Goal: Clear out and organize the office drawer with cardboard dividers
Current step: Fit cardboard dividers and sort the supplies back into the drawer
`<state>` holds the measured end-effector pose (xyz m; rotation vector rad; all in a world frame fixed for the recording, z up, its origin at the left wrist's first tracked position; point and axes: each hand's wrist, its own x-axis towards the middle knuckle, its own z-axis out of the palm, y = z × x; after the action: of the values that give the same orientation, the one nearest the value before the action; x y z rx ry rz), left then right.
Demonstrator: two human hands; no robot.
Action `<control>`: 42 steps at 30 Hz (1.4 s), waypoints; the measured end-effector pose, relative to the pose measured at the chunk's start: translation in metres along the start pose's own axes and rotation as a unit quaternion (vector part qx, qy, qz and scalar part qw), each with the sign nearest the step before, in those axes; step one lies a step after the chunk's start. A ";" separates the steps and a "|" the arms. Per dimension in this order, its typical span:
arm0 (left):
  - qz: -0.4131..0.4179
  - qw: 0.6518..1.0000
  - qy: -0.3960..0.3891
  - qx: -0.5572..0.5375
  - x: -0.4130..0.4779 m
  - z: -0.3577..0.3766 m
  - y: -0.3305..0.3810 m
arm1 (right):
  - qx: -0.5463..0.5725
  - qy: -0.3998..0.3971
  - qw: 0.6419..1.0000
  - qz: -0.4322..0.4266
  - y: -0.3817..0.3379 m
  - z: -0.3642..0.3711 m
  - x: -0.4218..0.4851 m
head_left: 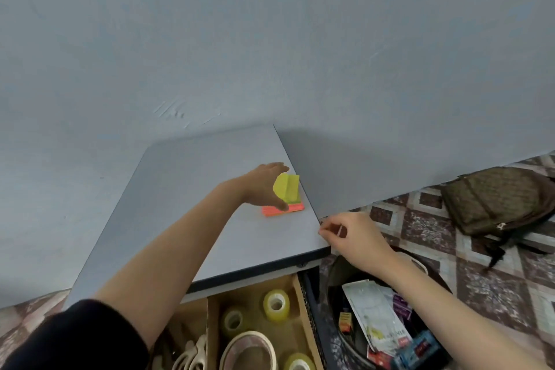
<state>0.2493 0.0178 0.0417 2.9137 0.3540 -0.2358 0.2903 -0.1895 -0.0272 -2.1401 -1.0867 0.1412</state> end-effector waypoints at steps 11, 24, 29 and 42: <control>-0.037 0.999 -0.032 0.017 0.030 -0.004 -0.016 | 0.027 0.005 0.999 0.024 0.032 0.005 -0.006; -0.020 1.000 -0.003 0.004 0.026 0.009 -0.017 | 0.021 -0.020 0.999 0.034 0.036 0.016 -0.014; -0.016 0.999 0.020 -0.026 0.028 0.010 -0.018 | 0.026 -0.025 0.998 0.042 0.038 0.015 -0.013; -0.021 0.991 0.097 -0.094 -0.017 0.003 -0.040 | -0.058 0.013 0.997 -0.039 -0.003 -0.002 0.053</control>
<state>0.2223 0.0512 0.0350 2.7499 0.4432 0.0727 0.3227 -0.1503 -0.0130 -2.1917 -1.1876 0.0138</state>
